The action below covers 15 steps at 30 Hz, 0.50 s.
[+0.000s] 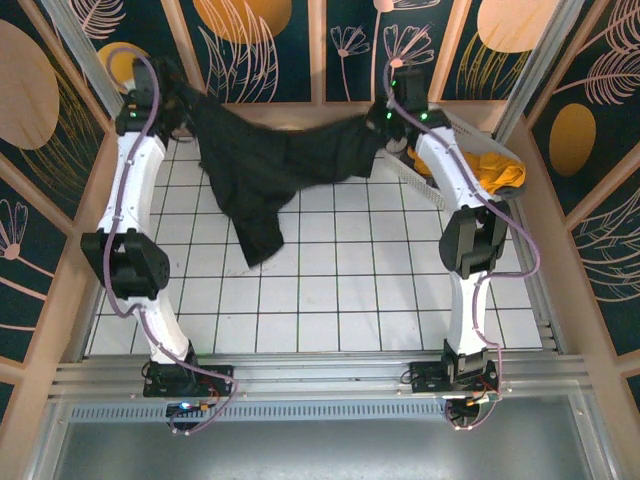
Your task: Fold and stack the t-shirts
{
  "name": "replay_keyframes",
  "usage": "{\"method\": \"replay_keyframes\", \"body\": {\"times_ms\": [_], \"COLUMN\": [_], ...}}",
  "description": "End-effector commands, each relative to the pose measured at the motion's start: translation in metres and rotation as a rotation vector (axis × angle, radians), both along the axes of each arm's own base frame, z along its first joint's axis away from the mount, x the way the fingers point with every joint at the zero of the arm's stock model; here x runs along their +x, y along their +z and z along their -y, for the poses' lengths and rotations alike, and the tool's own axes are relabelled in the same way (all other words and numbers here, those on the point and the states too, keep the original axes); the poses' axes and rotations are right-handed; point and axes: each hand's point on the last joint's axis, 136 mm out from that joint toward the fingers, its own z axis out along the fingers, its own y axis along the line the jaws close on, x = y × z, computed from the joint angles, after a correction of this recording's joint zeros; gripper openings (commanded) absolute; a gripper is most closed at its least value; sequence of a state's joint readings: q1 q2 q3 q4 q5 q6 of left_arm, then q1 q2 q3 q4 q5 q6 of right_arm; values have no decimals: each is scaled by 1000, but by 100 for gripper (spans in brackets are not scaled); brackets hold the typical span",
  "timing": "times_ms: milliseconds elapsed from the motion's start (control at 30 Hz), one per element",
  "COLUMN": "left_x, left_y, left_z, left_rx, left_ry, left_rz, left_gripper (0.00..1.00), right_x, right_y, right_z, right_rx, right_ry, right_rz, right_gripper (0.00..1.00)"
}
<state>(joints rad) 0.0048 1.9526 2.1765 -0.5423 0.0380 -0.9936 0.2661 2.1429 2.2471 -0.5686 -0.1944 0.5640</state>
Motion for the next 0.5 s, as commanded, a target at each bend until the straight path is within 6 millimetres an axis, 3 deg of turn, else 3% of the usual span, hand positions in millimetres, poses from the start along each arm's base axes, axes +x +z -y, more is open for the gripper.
{"method": "replay_keyframes", "body": {"times_ms": [0, 100, 133, 167, 233, 300, 400, 467], "left_x": [-5, -30, -41, -51, -78, -109, -149, -169], "left_y": [119, 176, 186, 190, 182, 129, 12, -44], "left_z": [-20, -33, -35, -37, -45, -64, -83, -87], "left_rx": [30, 34, 41, 44, 33, -13, -37, 2], "left_ry": [-16, 25, 43, 61, 122, 258, 415, 437], "left_rz": [327, 476, 498, 511, 500, 391, 174, 63], "left_gripper": [0, 0, 0, 0, 0, 0, 1, 12], "right_x": [5, -4, -9, -19, -37, -60, -98, -130], "right_y": [42, 85, 92, 98, 90, 54, -28, -95], "right_z": [13, 31, 34, 37, 41, 42, 43, 38], "right_rx": [68, 96, 95, 94, 92, 63, 30, 12], "right_ry": [-13, -53, -62, -68, -76, -84, -71, -24], "right_rz": [44, 132, 149, 167, 151, 76, -104, -260], "right_gripper": [0, 0, 0, 0, 0, 0, 0, 19]}}
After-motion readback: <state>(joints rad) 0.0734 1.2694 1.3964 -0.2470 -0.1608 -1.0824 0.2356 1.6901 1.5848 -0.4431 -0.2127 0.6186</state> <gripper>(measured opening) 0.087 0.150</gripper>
